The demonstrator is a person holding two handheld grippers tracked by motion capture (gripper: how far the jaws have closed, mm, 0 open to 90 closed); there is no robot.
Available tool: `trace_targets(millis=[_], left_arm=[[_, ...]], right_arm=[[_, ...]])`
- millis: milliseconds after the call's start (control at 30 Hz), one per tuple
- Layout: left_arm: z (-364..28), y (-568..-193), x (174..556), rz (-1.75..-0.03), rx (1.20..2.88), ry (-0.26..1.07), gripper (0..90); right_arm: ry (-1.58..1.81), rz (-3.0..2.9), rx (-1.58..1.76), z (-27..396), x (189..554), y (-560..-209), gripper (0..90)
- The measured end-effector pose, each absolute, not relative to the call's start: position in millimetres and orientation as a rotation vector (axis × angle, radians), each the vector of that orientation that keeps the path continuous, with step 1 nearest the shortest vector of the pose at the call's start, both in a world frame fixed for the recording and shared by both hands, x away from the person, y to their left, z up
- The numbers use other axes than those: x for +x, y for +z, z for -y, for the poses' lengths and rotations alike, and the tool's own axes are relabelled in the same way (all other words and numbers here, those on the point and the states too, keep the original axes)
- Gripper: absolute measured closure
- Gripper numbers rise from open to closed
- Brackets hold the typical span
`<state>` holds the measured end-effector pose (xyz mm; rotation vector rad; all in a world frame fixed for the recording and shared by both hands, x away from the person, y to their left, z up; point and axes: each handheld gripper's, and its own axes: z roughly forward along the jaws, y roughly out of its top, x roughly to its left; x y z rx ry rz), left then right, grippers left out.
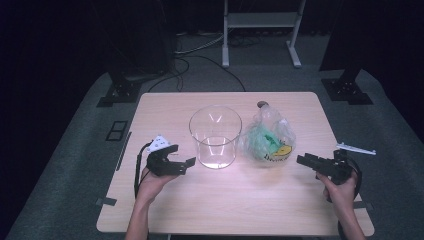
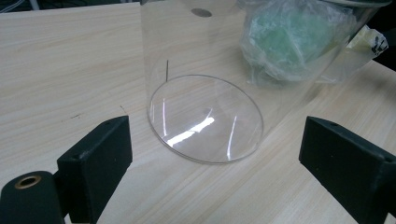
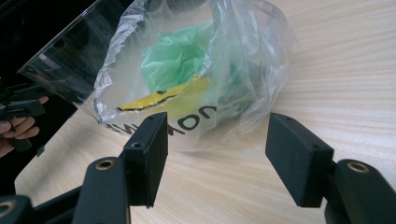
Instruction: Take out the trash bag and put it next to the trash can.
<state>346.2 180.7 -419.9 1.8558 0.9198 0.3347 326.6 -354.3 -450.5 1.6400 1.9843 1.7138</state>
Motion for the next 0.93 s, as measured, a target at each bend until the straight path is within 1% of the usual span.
trace_targets(millis=[933], left_arm=[[-181.3, -420.6, 345.8, -0.914, 1.858, 0.331, 8.5]], right_arm=[[1.638, -2.012, 1.627, 345.4, 312.9, -464.9, 37.6]])
